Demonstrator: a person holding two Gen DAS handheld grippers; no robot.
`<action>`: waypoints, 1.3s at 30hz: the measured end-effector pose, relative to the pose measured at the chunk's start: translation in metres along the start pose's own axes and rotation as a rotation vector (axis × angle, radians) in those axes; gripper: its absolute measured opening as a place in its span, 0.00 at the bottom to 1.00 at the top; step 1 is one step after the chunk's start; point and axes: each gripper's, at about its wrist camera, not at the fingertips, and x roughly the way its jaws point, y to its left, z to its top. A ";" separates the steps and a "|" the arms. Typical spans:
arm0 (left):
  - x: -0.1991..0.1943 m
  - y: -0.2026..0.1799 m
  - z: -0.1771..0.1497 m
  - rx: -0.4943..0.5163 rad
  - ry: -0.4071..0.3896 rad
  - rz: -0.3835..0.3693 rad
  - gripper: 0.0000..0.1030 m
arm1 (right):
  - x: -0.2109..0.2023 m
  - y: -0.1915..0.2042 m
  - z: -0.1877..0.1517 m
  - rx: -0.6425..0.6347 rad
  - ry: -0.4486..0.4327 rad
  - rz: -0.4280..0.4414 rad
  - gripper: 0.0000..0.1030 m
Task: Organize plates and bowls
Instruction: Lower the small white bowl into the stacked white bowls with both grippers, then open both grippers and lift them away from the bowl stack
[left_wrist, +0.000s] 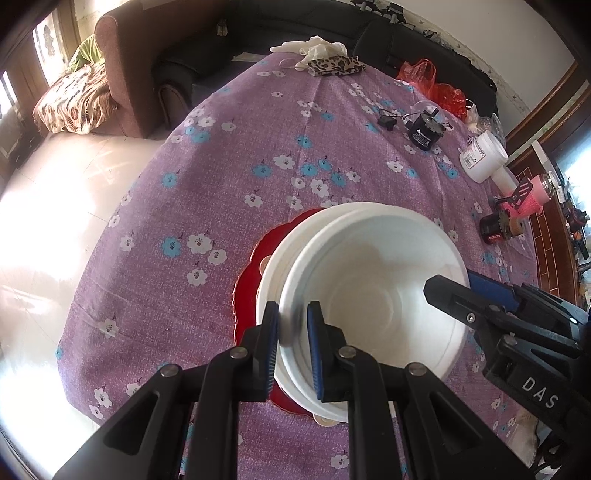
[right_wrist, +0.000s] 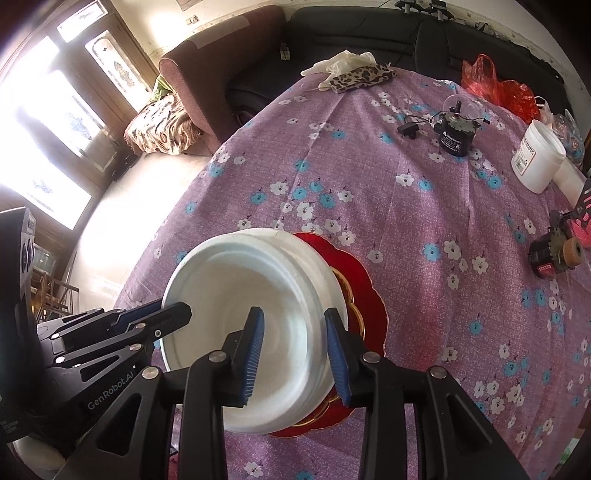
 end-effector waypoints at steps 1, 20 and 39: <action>0.000 0.001 0.000 0.002 -0.001 0.002 0.14 | 0.000 0.000 0.000 0.001 -0.002 0.001 0.37; -0.009 0.010 0.003 -0.042 -0.026 -0.008 0.17 | -0.018 -0.018 0.003 0.071 -0.075 0.029 0.40; -0.020 0.012 0.010 0.064 -0.117 -0.004 0.39 | -0.051 -0.007 -0.020 0.101 -0.164 -0.148 0.42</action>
